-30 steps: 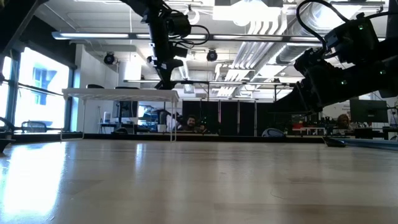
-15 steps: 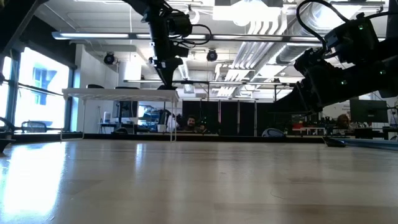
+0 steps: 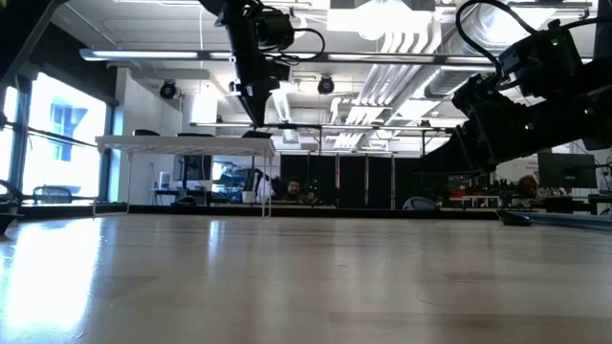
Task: Pick & Place Mini shaped plates
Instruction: Stack the top square plate on top of the square plates on the shelf
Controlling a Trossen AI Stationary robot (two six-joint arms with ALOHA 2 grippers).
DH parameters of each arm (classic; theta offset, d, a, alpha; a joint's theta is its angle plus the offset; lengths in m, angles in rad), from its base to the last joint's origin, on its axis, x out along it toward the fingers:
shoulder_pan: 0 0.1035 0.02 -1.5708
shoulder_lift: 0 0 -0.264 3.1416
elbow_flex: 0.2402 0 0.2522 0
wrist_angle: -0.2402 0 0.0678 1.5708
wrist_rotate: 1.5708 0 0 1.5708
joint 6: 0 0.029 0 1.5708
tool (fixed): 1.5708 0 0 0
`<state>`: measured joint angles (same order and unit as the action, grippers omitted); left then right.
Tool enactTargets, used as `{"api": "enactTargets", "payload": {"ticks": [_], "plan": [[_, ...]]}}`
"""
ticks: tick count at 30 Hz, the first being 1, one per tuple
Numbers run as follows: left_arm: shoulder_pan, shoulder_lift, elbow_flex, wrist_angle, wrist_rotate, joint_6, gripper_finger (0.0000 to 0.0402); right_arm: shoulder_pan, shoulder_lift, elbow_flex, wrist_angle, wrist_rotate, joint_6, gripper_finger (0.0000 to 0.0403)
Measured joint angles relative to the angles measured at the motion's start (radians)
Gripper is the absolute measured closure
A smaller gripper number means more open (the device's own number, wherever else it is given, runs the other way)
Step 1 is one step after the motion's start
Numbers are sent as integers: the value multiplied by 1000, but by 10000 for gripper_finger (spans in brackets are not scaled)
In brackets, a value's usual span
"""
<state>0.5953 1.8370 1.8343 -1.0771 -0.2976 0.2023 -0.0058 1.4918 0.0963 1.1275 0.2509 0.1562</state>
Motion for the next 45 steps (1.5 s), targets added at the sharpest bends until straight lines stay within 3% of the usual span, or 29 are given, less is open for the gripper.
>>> {"api": "enactTargets", "payload": {"ticks": [5,8,21,32,45], "plan": [[-1,0,0,27,-85,-1,361,0,0,0,0,0,0,398],[-12,0,0,28,-114,-24,369,0,0,0,0,0,0,401],[-14,0,0,27,-87,-50,279,0,0,0,0,0,-1,400],[-13,37,-1,24,-57,-22,275,0,0,0,0,0,-3,398],[-21,65,-2,-10,-135,3,283,0,0,0,0,2,-4,398]]}}
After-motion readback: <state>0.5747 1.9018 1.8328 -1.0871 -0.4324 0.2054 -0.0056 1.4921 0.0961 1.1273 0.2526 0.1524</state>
